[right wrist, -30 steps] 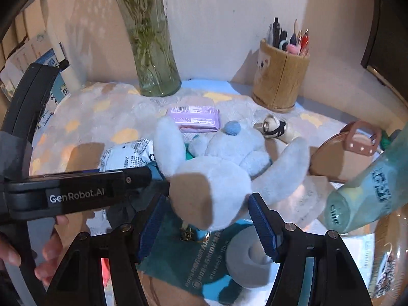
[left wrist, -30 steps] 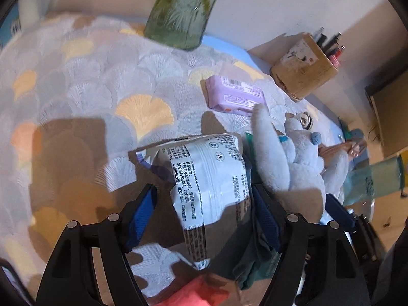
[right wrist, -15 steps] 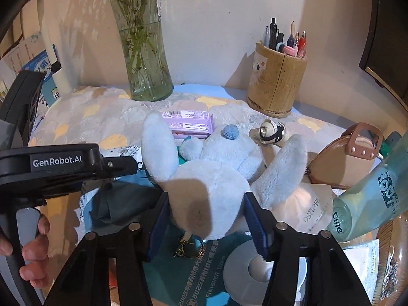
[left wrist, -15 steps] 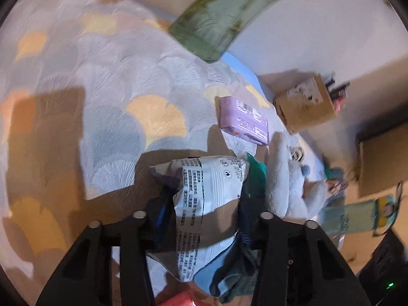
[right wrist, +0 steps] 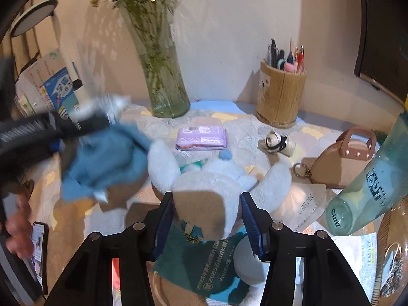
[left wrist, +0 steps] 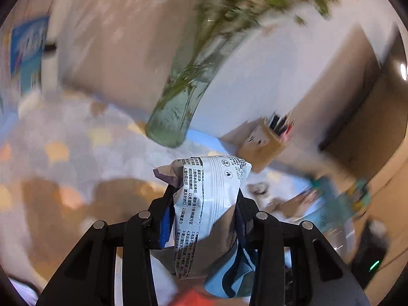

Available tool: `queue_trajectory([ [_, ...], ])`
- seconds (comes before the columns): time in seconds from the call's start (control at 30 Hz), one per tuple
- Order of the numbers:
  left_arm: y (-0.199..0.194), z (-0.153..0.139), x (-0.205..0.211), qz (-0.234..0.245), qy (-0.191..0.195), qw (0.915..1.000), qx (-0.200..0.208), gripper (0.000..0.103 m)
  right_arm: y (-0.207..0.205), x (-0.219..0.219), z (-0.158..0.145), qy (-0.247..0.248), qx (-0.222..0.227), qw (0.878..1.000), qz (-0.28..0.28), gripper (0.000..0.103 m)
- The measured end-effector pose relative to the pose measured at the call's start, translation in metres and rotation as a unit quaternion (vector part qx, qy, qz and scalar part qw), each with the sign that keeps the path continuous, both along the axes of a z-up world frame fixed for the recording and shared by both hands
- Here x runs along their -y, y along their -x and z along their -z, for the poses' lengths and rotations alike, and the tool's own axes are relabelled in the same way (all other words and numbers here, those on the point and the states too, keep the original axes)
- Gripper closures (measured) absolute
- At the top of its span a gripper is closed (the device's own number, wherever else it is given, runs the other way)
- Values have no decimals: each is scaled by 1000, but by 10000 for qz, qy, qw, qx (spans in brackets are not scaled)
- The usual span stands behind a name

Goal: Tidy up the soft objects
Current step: 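Lift the snack bag and bunny and carry them toward the glass plate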

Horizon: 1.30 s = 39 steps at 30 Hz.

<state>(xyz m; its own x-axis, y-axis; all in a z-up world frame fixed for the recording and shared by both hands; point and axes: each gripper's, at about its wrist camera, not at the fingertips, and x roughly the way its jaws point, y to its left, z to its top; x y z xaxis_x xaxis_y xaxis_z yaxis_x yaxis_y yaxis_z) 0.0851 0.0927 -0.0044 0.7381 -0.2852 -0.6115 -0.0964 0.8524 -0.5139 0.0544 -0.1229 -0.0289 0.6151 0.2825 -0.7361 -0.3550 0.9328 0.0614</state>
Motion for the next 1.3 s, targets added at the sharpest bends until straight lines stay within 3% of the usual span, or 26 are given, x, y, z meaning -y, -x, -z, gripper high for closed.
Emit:
queue_trajectory([
  [0.03, -1, 6, -8, -217, 245, 9993, -204, 67, 1, 0, -1, -20, 5, 10000, -5, 52],
  [0.07, 0, 7, -11, -416, 22, 9988, -275, 67, 3, 0, -3, -38, 7, 10000, -7, 52],
  [0.13, 8, -3, -3, -363, -727, 9967, -58, 67, 6, 0, -4, -37, 22, 10000, -22, 52],
  [0.17, 12, -7, 0, -169, -780, 9968, 81, 66, 8, 0, -6, -33, 51, 10000, -27, 52],
  [0.23, 13, -8, -3, 205, -230, 9995, 95, 64, 12, 3, -7, -22, 78, 10000, -29, 52],
  [0.27, 10, -2, -3, 402, -44, 9991, -160, 62, 14, 4, -7, -9, 54, 10000, -26, 52],
  [0.3, 8, 9, -1, 504, -98, 9974, -507, 62, 13, 5, -5, -6, 23, 10000, -36, 52],
  [0.4, 9, 42, 0, 257, -590, 9903, -1232, 62, 20, 8, -2, 95, -75, 9998, -167, 54],
  [0.5, 12, 66, -10, 5, -207, 9881, -1523, 61, 31, 9, -2, 214, -19, 9994, -287, 54],
  [0.6, 8, 86, -15, -52, -119, 9833, -1814, 58, 37, 11, 1, 258, -50, 9992, -300, 54],
  [0.7, 5, 104, -25, -195, 390, 9770, -2086, 57, 39, 13, 4, 288, -101, 9991, -303, 54],
  [0.8, 13, 103, -33, -368, 678, 9757, -2049, 55, 41, 14, 3, 287, -90, 9991, -302, 54],
  [0.93, 14, 102, -35, -461, 544, 9777, -1978, 55, 40, 15, 3, 265, -115, 9992, -283, 54],
  [1.07, 19, 96, -36, -654, 315, 9827, -1704, 63, 40, 14, 3, 278, -92, 9991, -295, 54],
  [1.3, 18, 34, -31, -700, -75, 9939, -846, 64, 41, 20, -16, 24, 196, 9995, -257, 56],
])
